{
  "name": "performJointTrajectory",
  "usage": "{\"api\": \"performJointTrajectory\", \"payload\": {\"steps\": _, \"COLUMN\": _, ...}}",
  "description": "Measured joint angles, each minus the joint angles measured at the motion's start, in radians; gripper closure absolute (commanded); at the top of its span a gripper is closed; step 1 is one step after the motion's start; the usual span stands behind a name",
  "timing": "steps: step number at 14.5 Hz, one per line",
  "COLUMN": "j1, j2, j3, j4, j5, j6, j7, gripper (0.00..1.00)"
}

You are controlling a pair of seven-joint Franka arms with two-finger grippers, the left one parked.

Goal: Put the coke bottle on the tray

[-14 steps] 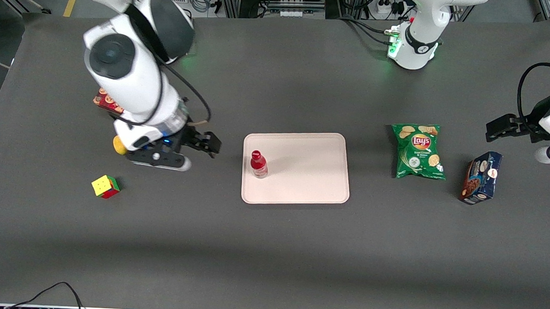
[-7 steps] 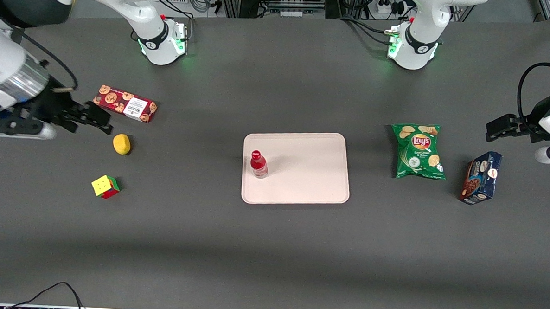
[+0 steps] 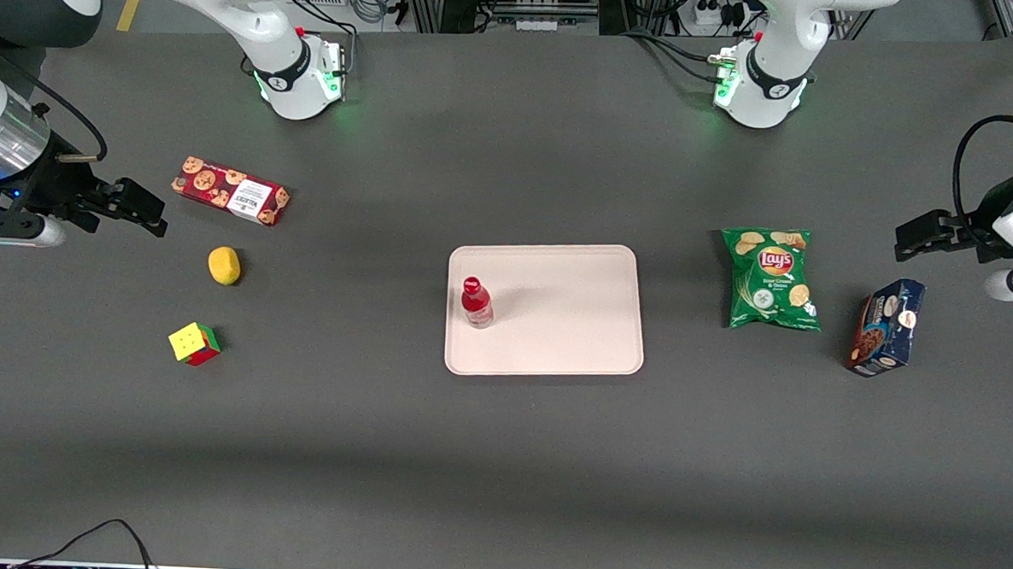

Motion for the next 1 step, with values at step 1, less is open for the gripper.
{"api": "performJointTrajectory", "payload": {"steps": 1, "j1": 0.000, "j2": 0.000, "j3": 0.000, "j4": 0.001, "j5": -0.004, "j6": -0.004, "j7": -0.005, "gripper": 0.00}}
